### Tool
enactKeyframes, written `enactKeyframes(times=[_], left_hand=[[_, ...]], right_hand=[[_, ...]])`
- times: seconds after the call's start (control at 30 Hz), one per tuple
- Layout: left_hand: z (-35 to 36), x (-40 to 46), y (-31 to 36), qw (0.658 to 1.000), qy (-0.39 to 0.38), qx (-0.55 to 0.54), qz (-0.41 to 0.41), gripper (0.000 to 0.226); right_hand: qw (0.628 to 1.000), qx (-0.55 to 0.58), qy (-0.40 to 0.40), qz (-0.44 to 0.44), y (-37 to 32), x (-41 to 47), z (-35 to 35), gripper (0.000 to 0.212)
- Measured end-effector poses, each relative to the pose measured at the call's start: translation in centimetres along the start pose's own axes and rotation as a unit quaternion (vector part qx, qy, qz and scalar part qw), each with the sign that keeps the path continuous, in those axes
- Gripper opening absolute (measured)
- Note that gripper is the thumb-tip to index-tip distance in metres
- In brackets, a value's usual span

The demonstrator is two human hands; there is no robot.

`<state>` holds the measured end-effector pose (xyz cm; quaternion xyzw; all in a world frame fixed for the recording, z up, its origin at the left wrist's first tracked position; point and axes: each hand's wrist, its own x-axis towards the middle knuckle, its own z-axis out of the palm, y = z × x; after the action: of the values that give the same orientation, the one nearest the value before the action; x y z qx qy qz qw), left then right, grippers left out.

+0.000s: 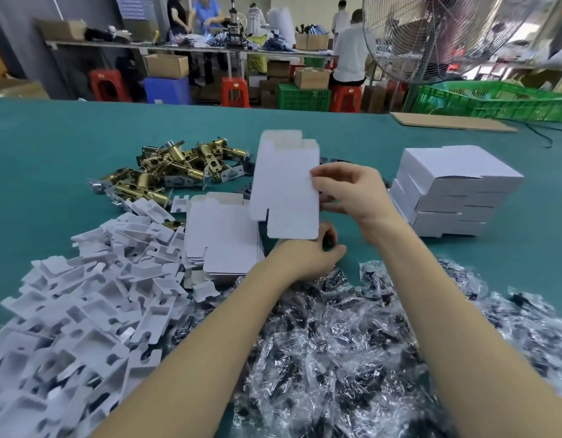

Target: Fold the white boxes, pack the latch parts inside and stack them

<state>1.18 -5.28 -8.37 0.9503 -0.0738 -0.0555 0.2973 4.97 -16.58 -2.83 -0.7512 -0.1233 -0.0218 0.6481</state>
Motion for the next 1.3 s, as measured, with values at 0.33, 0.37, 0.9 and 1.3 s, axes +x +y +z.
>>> enactKeyframes(times=[0.33,0.37,0.9,1.3], left_hand=[[-2.0,1.1,-0.6,0.957,0.101,-0.27,-0.02,0.078],[-2.1,1.0,-0.6,0.962,0.093,-0.257,-0.008,0.085],[-2.6,0.9,0.6,0.937,0.259,-0.232,0.026,0.126],[-2.3,0.2,1.0,0.945,0.294,-0.124,0.073,0.123]], right_hand=[[0.995,-0.017,0.096,0.033,-0.2,0.7,-6.0,0.047],[0.995,-0.035,0.088,0.032,-0.3,0.7,-6.2,0.049],[0.973,-0.13,-0.19,0.033,-3.2,-1.1,-4.6,0.039],[0.981,-0.188,-0.025,-0.033,-5.3,-0.7,-4.7,0.018]])
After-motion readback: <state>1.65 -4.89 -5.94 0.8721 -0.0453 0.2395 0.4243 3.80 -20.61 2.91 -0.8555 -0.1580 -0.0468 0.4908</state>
